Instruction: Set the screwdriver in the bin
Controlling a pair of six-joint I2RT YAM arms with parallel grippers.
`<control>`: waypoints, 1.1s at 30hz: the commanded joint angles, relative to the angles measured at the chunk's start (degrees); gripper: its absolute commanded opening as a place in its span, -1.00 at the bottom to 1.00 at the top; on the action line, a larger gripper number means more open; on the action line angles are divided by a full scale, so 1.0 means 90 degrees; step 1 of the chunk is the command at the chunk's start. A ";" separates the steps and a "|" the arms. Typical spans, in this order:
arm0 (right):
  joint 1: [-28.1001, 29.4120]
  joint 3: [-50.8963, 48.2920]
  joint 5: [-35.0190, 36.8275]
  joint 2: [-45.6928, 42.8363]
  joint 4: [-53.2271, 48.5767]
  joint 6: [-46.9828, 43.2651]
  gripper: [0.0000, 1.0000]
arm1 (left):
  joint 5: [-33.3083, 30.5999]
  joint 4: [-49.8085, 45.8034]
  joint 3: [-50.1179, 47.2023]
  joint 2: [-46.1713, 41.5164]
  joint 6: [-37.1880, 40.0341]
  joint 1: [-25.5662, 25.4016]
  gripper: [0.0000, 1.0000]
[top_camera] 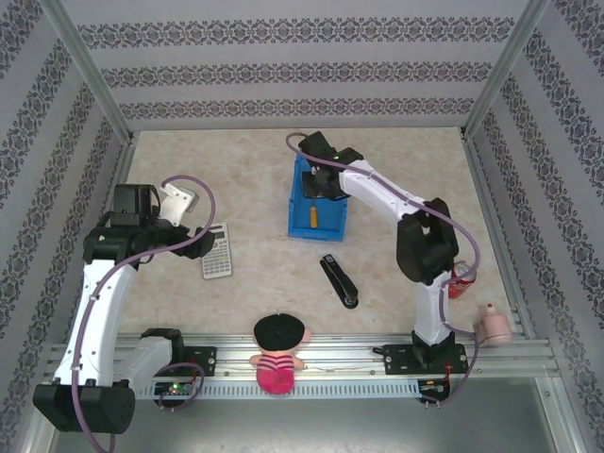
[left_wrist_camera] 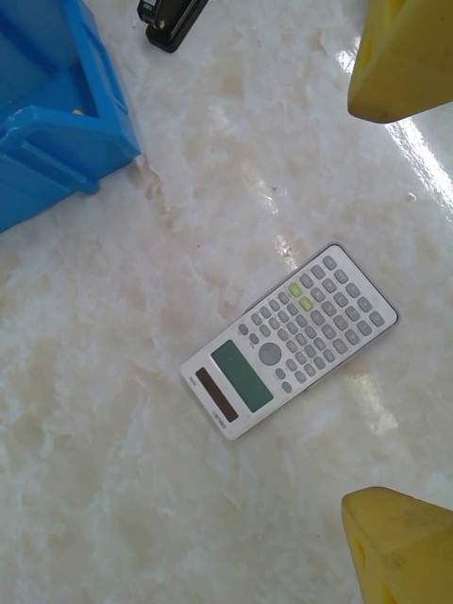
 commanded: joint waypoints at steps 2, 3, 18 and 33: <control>0.0228 -0.0541 0.0325 -0.1078 0.0059 -0.0333 -0.20 | -0.0038 0.0055 0.0102 0.0246 0.0127 0.0044 0.99; 0.0256 -0.0684 0.0364 -0.1294 0.0102 -0.0367 -0.19 | -0.0110 0.0115 0.0062 0.0255 0.0117 0.0044 0.99; 0.0271 -0.4169 0.0899 -0.5555 0.1601 -0.0640 0.25 | 0.0020 0.0589 0.0049 0.0819 -0.0070 0.0044 0.99; -0.1160 -0.5613 0.0445 -0.7352 0.1844 -0.0619 0.92 | -0.0381 0.1457 0.0313 0.1383 -0.1095 0.0044 0.99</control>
